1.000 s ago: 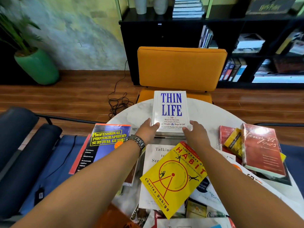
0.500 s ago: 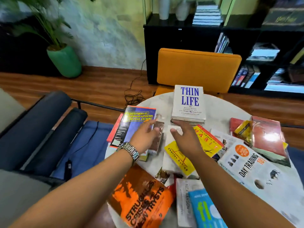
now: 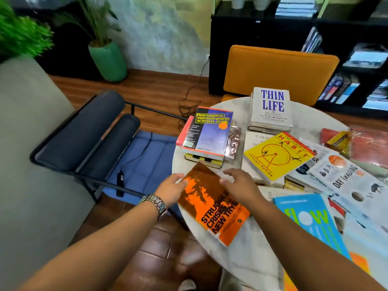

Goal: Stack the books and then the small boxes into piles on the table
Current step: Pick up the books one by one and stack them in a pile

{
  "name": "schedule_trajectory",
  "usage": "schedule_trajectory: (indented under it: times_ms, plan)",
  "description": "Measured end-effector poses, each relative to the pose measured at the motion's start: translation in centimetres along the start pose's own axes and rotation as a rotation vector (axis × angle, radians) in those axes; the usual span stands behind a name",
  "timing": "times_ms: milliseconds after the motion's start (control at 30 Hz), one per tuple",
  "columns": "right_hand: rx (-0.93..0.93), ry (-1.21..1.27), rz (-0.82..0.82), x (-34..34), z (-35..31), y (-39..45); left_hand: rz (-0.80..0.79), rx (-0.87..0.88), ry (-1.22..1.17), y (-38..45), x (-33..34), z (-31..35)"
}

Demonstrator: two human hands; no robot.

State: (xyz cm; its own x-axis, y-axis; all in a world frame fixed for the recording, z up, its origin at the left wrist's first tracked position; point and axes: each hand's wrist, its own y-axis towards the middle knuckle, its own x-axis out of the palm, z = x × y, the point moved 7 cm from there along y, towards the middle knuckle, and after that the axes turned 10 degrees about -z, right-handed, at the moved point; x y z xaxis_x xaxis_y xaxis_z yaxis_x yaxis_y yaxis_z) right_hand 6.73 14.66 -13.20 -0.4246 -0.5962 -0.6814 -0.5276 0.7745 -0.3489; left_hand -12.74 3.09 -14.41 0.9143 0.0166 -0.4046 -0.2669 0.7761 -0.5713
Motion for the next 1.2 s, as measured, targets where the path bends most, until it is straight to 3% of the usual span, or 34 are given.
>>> schedule_trajectory:
  times_ms: [200, 367, 667, 767, 833, 900, 967, 1200]
  plan:
    - [0.045, -0.545, -0.282, 8.0, 1.8, -2.9, -0.136, -0.135, -0.008, -1.7, 1.8, -6.8]
    - [0.066, -0.599, -0.281, 11.6, 2.5, -4.7, -0.278, -0.257, -0.085, -2.8, 3.9, -10.3]
    - [0.088, -0.547, -0.292, 13.5, -0.5, -6.8, -0.360, -0.327, -0.405, -4.1, 7.9, -10.8]
    - [0.102, -0.428, -0.125, 11.1, -0.8, -6.9, -0.296, -0.346, -0.424, -3.7, 7.2, -12.0]
    - [0.258, -0.353, -0.015, 9.5, 1.1, -6.9, -0.329, -0.356, -0.453, -4.3, 7.4, -12.4]
    - [0.380, -0.290, -0.022, 9.6, 2.8, -7.1, -0.403, -0.375, -0.505, -5.2, 8.5, -12.7]
    - [0.388, -0.282, -0.028, 10.0, 2.9, -7.3, -0.454, -0.371, -0.552, -6.1, 9.5, -12.7]
    - [0.377, -0.030, -0.090, 10.8, 2.1, -6.9, -0.340, -0.262, -0.711, -7.1, 7.9, -12.4]
